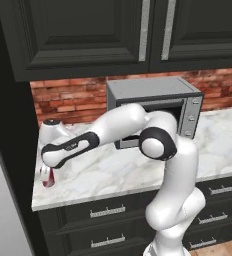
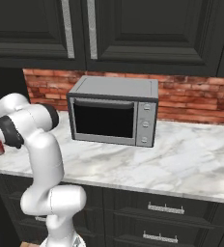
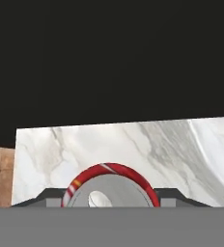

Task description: Four empty soda cans are scattered around the kitchen. Gather all the cans and cluster them next to the stove for recycling.

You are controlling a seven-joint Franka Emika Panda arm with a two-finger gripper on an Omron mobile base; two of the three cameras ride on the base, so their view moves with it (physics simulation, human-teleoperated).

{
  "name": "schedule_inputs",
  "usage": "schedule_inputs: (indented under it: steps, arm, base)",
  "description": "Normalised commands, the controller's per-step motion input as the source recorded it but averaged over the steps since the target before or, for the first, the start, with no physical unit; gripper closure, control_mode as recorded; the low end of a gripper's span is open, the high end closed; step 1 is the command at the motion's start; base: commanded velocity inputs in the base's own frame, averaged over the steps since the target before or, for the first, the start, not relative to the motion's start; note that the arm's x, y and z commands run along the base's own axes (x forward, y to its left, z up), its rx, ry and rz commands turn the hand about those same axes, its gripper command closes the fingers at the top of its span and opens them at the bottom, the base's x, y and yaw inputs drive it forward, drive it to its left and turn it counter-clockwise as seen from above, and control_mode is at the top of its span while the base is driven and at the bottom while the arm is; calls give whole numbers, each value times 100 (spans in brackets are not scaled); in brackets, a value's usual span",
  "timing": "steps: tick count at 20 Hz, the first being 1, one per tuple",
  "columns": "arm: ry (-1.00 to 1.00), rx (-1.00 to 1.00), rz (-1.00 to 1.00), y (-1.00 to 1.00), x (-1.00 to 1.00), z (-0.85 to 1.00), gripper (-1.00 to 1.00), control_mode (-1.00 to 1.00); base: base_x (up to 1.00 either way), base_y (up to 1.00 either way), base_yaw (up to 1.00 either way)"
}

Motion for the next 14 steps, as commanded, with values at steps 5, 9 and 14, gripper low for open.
schedule_inputs:
  steps: [5, 9, 14]
  arm:
    - [0, 0, -3, -30, -20, 58, 100, -100]
    - [0, 0, -8, -56, -39, 42, 100, -100]
    - [0, 4, -14, -75, -34, 28, 100, -100]
  base:
    - [0, 0, 0]
    - [0, 0, 0]
    - [0, 0, 0]
